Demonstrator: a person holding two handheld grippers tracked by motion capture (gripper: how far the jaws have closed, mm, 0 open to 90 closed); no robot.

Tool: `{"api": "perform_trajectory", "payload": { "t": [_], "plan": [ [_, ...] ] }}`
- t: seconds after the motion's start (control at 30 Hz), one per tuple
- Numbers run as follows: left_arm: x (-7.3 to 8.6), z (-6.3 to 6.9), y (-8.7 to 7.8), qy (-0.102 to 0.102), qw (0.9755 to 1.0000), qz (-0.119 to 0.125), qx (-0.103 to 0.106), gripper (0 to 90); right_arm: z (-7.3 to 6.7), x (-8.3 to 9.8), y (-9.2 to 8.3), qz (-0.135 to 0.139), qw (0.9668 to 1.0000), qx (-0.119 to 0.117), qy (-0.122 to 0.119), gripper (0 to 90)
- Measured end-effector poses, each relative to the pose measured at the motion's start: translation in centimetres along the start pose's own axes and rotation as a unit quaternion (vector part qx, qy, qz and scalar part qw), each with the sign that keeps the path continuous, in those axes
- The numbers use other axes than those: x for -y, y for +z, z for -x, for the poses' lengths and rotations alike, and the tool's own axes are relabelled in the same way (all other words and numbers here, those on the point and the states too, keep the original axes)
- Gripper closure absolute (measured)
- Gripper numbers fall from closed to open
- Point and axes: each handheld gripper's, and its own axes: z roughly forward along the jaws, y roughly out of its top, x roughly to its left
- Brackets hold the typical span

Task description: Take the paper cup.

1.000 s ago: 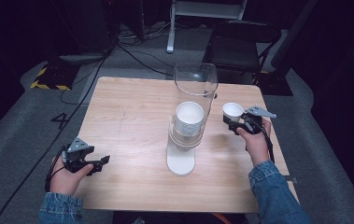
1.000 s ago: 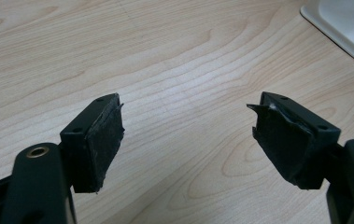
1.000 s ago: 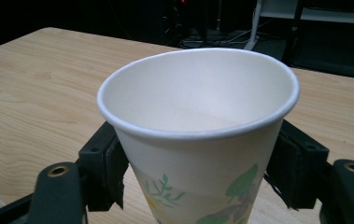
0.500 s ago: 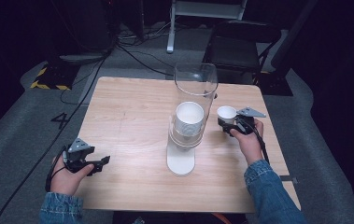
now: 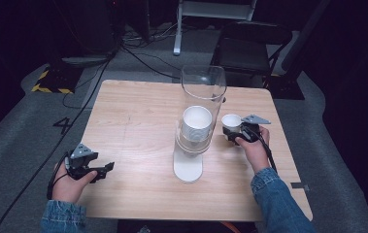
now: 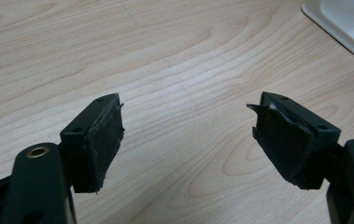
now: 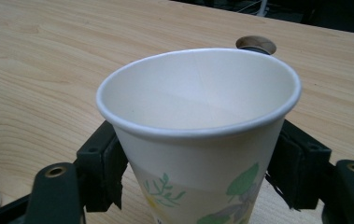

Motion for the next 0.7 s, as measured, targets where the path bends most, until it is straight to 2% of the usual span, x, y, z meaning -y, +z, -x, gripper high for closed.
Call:
{"api": "perform_trajectory", "payload": {
  "t": [0.2,0.57,0.7],
  "plan": [
    [0.0,0.0,0.0,-0.003,1.0,-0.001,0.001,23.8,0.0,0.3,0.2,-0.015,0.9999,-0.003,0.004,28.4],
    [0.1,-0.1,0.0,-0.002,1.0,-0.001,0.0,23.8,0.3,0.7,0.1,-0.018,0.9997,0.001,0.014,27.0],
    [0.1,0.0,0.0,-0.001,1.0,-0.002,0.0,23.8,0.4,1.1,0.0,-0.026,0.9995,0.0,0.017,21.3]
  ]
}}
